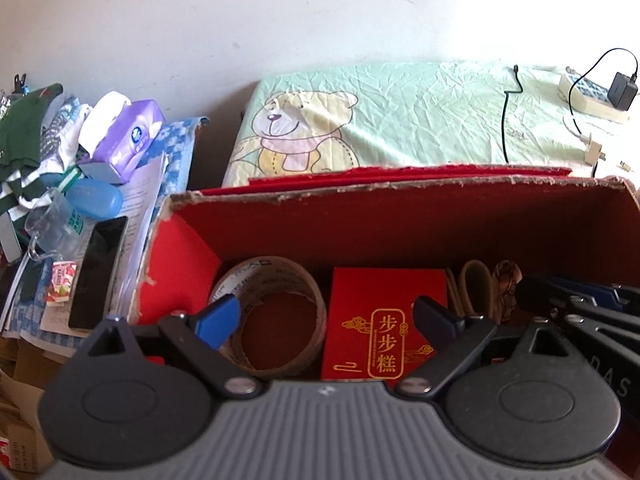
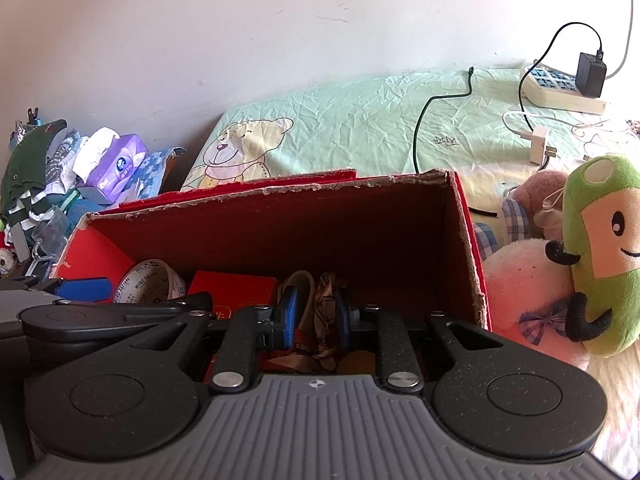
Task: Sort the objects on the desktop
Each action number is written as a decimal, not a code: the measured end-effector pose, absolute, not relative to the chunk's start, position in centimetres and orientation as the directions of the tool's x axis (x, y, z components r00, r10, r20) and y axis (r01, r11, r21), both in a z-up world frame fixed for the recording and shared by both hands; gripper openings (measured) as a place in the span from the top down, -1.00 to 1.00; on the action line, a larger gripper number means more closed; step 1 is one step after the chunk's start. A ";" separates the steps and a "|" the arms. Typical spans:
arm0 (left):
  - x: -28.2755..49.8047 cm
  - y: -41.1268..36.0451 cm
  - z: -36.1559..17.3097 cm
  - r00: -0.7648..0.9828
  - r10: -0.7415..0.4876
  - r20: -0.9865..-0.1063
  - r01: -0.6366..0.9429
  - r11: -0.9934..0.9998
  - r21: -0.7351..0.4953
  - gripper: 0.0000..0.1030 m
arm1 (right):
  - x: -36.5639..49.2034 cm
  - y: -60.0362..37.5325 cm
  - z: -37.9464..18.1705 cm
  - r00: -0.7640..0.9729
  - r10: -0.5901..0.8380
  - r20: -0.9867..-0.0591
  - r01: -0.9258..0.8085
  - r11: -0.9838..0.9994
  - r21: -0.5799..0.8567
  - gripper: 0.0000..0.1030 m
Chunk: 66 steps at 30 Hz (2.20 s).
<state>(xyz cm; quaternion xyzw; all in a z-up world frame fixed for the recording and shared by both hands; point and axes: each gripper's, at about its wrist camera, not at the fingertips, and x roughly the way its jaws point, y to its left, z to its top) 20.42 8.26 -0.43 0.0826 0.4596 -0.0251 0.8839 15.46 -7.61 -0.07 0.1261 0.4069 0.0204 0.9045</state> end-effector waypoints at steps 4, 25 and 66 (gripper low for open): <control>20.1 8.4 -0.2 0.594 0.025 -0.804 0.113 0.987 0.115 -0.84 | 15.4 -7.6 0.0 0.672 0.131 -0.729 0.067 0.969 0.236 0.58; 20.0 8.3 -0.4 0.590 0.026 -0.807 0.124 0.985 0.122 -0.85 | 15.3 -7.6 0.0 0.675 0.144 -0.724 0.057 0.968 0.246 0.58; 17.7 9.2 1.9 0.665 0.009 -0.747 0.111 0.988 0.111 -0.93 | 13.6 -7.3 1.9 0.665 -0.028 -0.747 0.176 0.977 0.120 0.54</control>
